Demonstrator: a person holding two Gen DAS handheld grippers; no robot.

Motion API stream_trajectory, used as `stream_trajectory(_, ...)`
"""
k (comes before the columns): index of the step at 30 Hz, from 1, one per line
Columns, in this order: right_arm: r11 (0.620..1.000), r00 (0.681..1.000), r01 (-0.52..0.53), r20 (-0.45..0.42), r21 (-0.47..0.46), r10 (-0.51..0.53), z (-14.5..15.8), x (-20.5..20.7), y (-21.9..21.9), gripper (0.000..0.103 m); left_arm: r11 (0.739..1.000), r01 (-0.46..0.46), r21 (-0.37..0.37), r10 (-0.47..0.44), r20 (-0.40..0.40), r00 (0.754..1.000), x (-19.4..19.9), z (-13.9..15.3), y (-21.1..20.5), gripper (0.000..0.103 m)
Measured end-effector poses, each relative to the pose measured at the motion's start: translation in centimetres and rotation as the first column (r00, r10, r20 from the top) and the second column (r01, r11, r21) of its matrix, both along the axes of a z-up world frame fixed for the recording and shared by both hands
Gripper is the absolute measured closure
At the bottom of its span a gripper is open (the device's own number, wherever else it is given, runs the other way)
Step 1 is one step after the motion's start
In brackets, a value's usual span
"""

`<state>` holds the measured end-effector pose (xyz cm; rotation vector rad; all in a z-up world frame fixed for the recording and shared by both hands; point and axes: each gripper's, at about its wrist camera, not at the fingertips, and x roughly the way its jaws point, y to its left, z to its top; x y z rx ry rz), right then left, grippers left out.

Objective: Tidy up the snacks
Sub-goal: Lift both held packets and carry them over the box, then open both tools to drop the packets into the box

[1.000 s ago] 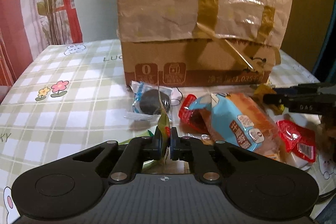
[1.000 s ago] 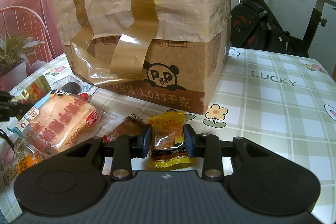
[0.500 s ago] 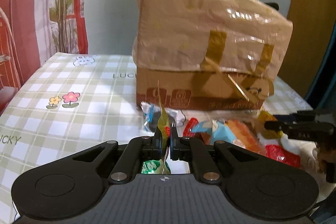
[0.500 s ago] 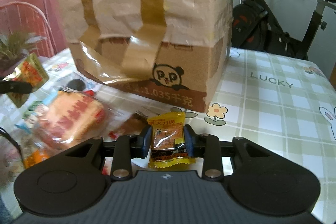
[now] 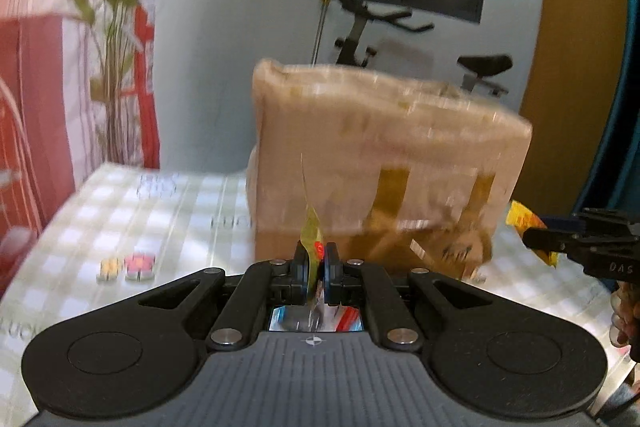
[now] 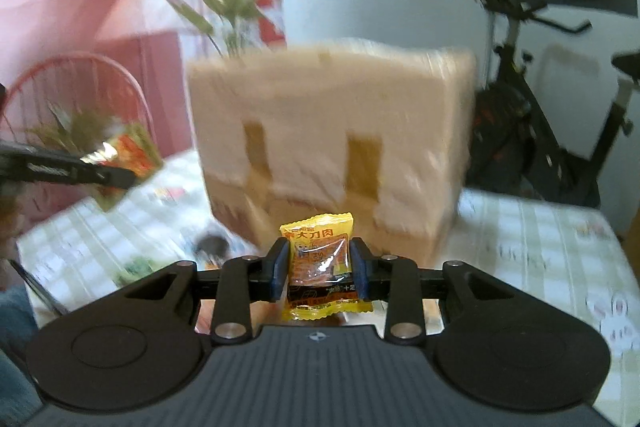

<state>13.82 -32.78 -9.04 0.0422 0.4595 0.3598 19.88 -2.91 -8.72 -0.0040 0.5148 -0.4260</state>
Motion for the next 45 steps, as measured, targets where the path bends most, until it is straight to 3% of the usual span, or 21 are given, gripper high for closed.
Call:
stream_trajectory(7,0.997,0.988,-0.013,0.156,0.08,0.0,5.8,0.9,-0.2,0.069,0.999,0.034,-0.016,-0.032,0.112,0.993,1.7,4.5,-1.0,0.095)
stream_trajectory(14,0.994,0.984,0.054,0.167,0.095,-0.07,9.5,5.9,-0.6,0.069,0.997,0.056,0.045,-0.065,0.244,0.968,4.5,8.2,-4.4,0.095)
stream_trajectory(24,0.978,0.978,0.208,0.027,-0.014,-0.208,9.1,12.9,-1.2,0.069,1.0,0.016,-0.01,-0.015,0.104,0.994,11.8,7.4,-6.6,0.095)
stream_trajectory(29,0.971,0.971,0.237,-0.004,-0.041,-0.237,8.3,13.9,-1.8,0.068,0.999,0.014,0.04,-0.018,0.106,0.994,12.8,6.7,-7.6,0.095)
stream_trajectory(31,0.97,0.97,0.24,-0.023,-0.046,-0.241,8.1,14.2,-2.1,0.066,0.999,0.02,0.049,-0.025,0.104,0.994,13.2,6.5,-8.0,0.086)
stream_trajectory(33,0.972,0.972,0.232,-0.034,-0.043,-0.234,8.0,14.2,-2.2,0.064,0.998,0.014,0.053,-0.02,0.105,0.994,13.1,6.3,-8.0,0.049)
stream_trajectory(34,0.973,0.973,0.227,-0.034,-0.041,-0.229,8.0,14.2,-2.2,0.058,0.999,0.012,0.047,-0.018,0.116,0.993,12.9,6.3,-7.8,0.044)
stream_trajectory(36,0.971,0.971,0.236,-0.03,-0.046,-0.238,8.0,14.1,-2.2,0.049,0.999,0.017,0.046,-0.023,0.126,0.992,12.7,6.3,-7.6,0.041)
stream_trajectory(42,0.973,0.973,0.226,-0.026,-0.039,-0.228,8.3,13.2,-2.2,0.048,0.999,0.02,0.025,-0.022,0.084,0.996,11.9,6.6,-6.1,0.038)
stream_trajectory(45,0.975,0.976,0.218,-0.018,-0.033,-0.219,8.7,12.5,-2.0,0.041,1.0,0.014,0.023,-0.016,0.07,0.997,11.3,6.9,-5.0,0.037)
